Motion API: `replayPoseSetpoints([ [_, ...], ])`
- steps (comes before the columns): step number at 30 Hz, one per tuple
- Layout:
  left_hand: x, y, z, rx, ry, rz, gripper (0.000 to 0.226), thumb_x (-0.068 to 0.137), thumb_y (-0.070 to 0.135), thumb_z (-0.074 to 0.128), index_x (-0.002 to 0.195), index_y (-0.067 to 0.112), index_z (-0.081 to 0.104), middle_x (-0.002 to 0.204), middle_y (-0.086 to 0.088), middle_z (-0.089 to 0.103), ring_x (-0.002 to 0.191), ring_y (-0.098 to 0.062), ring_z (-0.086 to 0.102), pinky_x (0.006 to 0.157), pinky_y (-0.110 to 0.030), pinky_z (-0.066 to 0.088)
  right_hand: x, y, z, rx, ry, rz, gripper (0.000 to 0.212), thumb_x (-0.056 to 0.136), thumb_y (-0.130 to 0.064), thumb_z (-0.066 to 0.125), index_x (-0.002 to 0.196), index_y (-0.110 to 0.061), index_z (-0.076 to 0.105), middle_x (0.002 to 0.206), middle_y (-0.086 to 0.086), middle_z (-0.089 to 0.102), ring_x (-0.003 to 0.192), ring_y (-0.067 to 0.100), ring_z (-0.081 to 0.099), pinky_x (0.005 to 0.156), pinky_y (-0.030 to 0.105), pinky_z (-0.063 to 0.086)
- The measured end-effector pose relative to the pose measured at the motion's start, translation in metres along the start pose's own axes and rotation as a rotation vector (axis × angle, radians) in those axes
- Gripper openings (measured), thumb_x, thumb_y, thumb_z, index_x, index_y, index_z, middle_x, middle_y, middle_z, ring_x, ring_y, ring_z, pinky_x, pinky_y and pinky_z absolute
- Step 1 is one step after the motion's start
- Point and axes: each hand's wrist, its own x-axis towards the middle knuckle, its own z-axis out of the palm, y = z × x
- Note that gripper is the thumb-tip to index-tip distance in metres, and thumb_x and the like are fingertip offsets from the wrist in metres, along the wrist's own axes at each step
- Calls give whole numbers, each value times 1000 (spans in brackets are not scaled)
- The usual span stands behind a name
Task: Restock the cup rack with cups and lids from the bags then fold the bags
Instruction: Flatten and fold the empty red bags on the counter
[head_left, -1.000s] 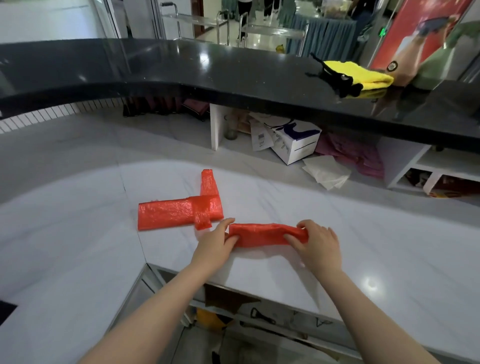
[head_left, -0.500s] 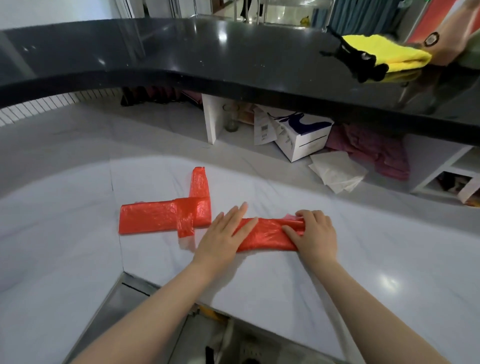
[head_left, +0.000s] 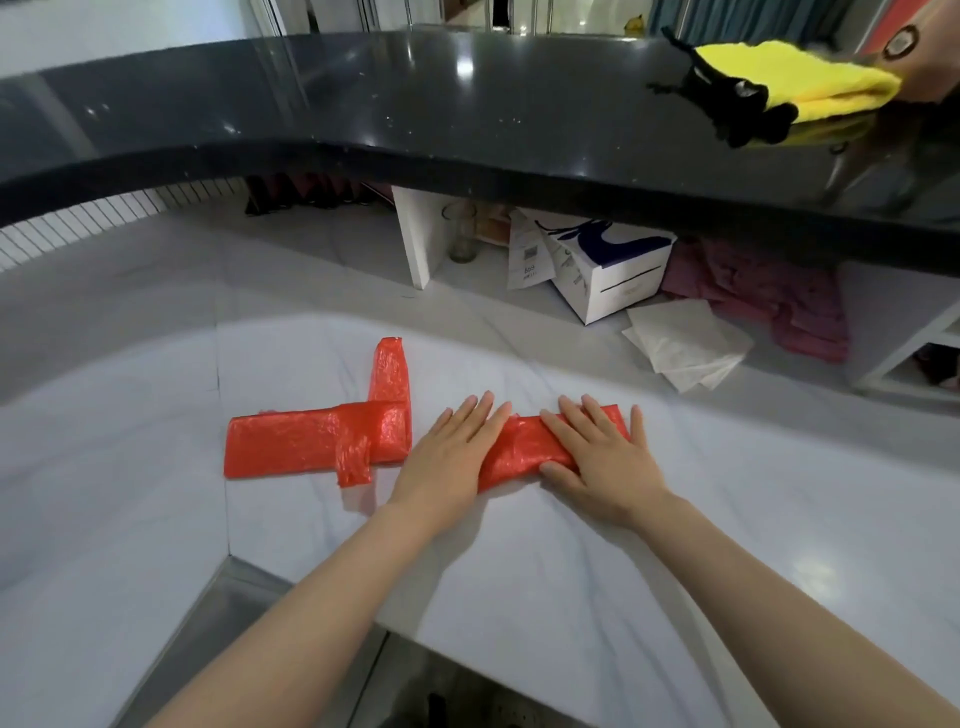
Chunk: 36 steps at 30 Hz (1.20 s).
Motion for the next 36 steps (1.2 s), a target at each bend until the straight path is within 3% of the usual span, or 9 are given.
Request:
replayPoseSetpoints([
  [4, -8, -6, -30, -228, 238, -13, 71, 84, -8, 32, 150, 16, 20, 158, -1, 14, 144, -10, 4, 116, -23, -3, -3, -10, -11, 63, 327, 2, 63, 93, -58, 32, 145, -23, 40, 158, 1, 25, 148, 22, 5, 113, 57, -4],
  [7, -27, -35, -46, -316, 371, -89, 66, 79, -7, 34, 142, 9, 41, 150, -5, 35, 142, -17, 22, 116, -27, 10, 9, -30, -23, 146, 493, -49, 48, 90, -34, 59, 134, -15, 55, 151, 8, 39, 145, 25, 16, 114, 56, 3],
  [10, -52, -81, -51, -312, 343, -249, 60, 82, -7, 39, 138, 13, 49, 148, -1, 41, 142, -16, 27, 115, -23, 9, 24, -60, -30, 201, 438, -167, 51, 86, -25, 64, 135, -16, 52, 153, 5, 36, 145, 21, 15, 116, 55, 5],
  [14, -83, -139, -48, -267, 211, -331, 69, 76, -9, 49, 139, 20, 47, 151, 0, 38, 143, -14, 21, 116, -25, 5, 46, -103, -35, 294, 302, -359, 57, 89, -44, 60, 139, -20, 48, 152, 1, 37, 145, 22, 24, 117, 48, 12],
  [20, -105, -174, -33, -144, -98, -324, 76, 88, 45, 60, 151, 30, 20, 160, 4, 11, 148, -17, 4, 118, -40, 3, 78, -136, -28, 165, 15, -452, 63, 89, -58, 52, 144, -28, 40, 157, -6, 27, 145, 15, 22, 116, 33, 17],
  [24, -108, -179, -32, -105, 14, -293, 69, 89, 46, 58, 149, 28, 29, 157, 5, 23, 146, -15, 17, 117, -36, 13, 81, -134, -25, 171, 17, -436, 58, 93, -52, 52, 141, -22, 45, 151, -1, 38, 141, 21, 31, 113, 33, 23],
  [28, -101, -177, -35, -90, 188, -310, 52, 82, 15, 61, 133, 17, 53, 138, -2, 55, 129, -20, 47, 107, -33, 32, 83, -140, -28, 289, 15, -380, 45, 95, -45, 48, 134, -22, 51, 126, 0, 61, 115, 22, 54, 94, 28, 37],
  [33, -87, -187, -49, -104, 156, -316, 21, 89, 37, 51, 99, 25, 66, 91, 6, 68, 86, -21, 62, 75, -32, 43, 78, -136, -19, 150, 35, -366, 73, 90, -54, 55, 151, -27, 24, 158, -2, 23, 146, 18, 19, 118, 33, 13],
  [36, -77, -194, -57, -174, -6, -344, 30, 94, 48, 47, 75, 29, 59, 70, 9, 58, 70, -16, 54, 59, -29, 35, 75, -132, -17, 145, 55, -310, 80, 89, -59, 51, 153, -28, 13, 161, -4, 7, 149, 17, 4, 120, 38, 7],
])
